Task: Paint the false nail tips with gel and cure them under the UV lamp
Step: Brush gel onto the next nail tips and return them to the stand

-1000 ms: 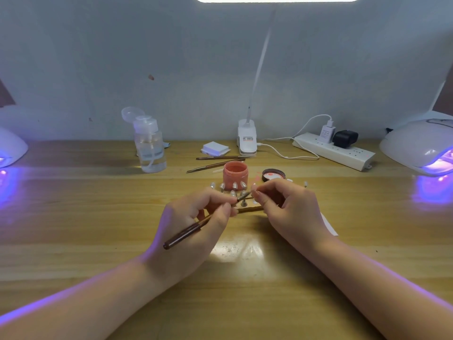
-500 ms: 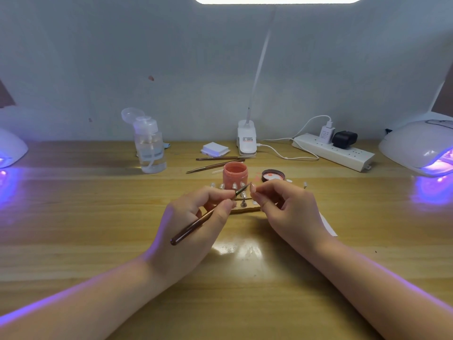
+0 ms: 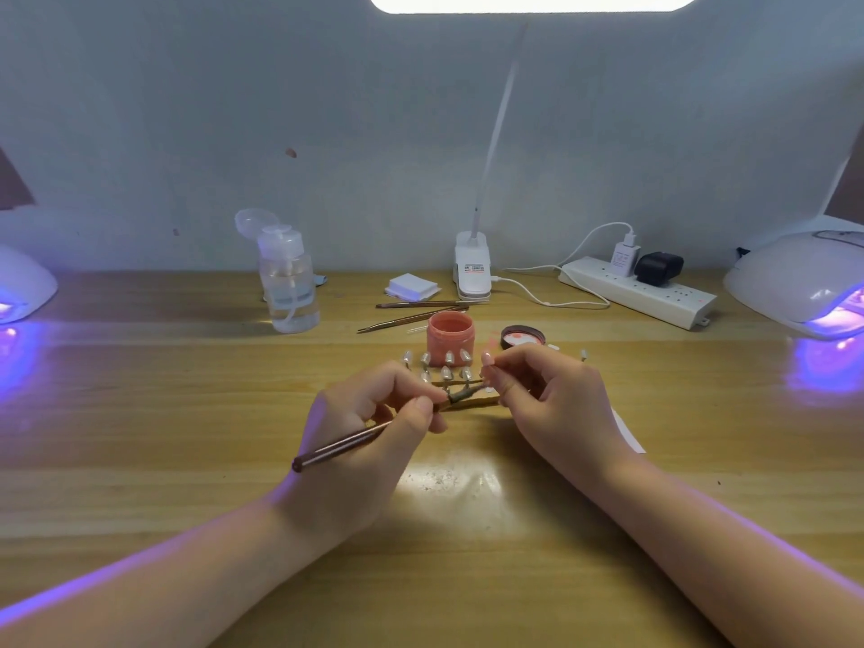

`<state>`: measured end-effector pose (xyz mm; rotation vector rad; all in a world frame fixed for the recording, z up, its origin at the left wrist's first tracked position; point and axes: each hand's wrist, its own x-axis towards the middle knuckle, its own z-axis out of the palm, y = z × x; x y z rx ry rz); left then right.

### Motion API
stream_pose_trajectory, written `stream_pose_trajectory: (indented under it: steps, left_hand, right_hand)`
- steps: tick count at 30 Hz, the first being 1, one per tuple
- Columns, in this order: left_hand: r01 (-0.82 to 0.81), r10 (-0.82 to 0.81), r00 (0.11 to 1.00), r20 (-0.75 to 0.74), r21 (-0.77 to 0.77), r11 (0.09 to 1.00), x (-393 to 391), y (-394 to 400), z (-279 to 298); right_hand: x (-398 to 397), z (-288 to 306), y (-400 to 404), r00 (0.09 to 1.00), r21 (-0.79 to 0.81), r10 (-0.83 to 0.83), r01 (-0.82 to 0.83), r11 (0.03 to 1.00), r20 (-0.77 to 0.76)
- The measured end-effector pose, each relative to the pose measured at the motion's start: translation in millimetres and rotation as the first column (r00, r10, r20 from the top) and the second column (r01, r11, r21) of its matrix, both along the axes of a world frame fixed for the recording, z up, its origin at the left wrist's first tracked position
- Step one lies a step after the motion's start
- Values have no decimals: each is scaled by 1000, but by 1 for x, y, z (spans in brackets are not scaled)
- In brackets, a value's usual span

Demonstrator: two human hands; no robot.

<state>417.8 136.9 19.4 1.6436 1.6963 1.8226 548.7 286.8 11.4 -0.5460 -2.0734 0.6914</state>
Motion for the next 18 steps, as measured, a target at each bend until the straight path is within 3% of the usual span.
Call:
stream_pose_trajectory:
  steps: [9, 13, 18]
  left_hand:
    - [24, -24, 999, 37, -4, 1000, 1, 0, 5]
    - [-87, 87, 986, 143, -9, 996, -9, 11, 23]
    - [-295, 292, 955, -46, -201, 934, -39, 50, 61]
  right_hand:
    - [0, -1, 0, 999, 15, -42, 42, 999, 6]
    - [0, 0, 0, 999, 10, -32, 31, 999, 18]
    - [-1, 0, -1, 1000, 20, -30, 30, 999, 9]
